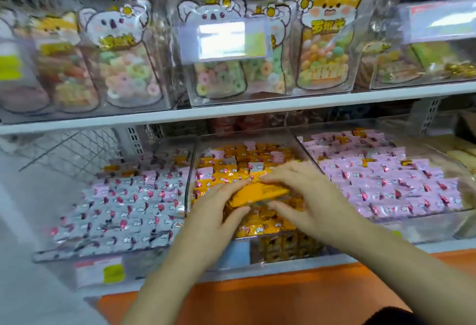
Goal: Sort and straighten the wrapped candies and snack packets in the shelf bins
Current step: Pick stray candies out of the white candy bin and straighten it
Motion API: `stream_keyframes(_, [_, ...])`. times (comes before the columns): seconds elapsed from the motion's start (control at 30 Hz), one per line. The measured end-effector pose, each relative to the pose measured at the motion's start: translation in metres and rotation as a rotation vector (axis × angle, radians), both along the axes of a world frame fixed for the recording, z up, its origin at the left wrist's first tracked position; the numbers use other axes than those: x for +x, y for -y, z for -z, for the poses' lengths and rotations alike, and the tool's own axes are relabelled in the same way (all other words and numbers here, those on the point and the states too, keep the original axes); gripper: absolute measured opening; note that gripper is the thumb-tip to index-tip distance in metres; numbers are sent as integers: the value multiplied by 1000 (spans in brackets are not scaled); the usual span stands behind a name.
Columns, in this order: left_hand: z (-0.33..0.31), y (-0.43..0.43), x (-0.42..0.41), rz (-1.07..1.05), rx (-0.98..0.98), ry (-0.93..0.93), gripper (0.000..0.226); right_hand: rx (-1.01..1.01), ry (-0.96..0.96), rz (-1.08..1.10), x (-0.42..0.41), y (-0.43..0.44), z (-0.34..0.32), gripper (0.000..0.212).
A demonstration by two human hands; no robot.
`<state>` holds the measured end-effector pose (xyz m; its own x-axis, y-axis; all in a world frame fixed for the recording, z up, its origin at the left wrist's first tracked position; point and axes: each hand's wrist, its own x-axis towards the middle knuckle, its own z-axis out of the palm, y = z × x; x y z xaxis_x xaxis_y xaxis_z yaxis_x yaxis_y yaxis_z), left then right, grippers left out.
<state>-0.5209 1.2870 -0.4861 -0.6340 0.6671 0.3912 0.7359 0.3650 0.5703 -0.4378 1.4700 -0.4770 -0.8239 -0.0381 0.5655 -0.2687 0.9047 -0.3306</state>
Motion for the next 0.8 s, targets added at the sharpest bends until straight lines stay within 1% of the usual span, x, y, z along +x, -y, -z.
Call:
stream_keyframes(0.07, [2,8,-8,-37,7,-9,41,5,34,13,-13,5,6,36])
stream_keyframes(0.13, [4,15,-17,-111,32,-34,38,-23,-8,40,-24,12,10,30])
stream_keyframes(0.2, [5,22,-25,-195,23,-97,35,-71,-46,118,-35,18,12,21])
stream_keyframes(0.27, [8,28,-31,-254,-15,-154,35,-117,-37,229,-50,22,13,22])
stream_keyframes(0.37, [13,37,-38,-272,-38,-114,35,-127,73,359,-70,24,13,24])
stream_keyframes(0.47, [17,42,-42,-252,-35,-61,35,26,223,435,-80,24,16,25])
stream_keyframes(0.57, [18,42,-44,-255,-24,-30,35,120,269,443,-82,25,11,22])
stream_keyframes(0.63, [18,41,-44,-252,-19,-15,36,175,199,447,-83,29,6,21])
stream_keyframes(0.7, [18,41,-44,-254,-32,-17,36,176,155,384,-85,38,1,30])
stream_keyframes(0.8, [18,42,-44,-254,-60,-9,34,139,252,241,-93,56,3,37])
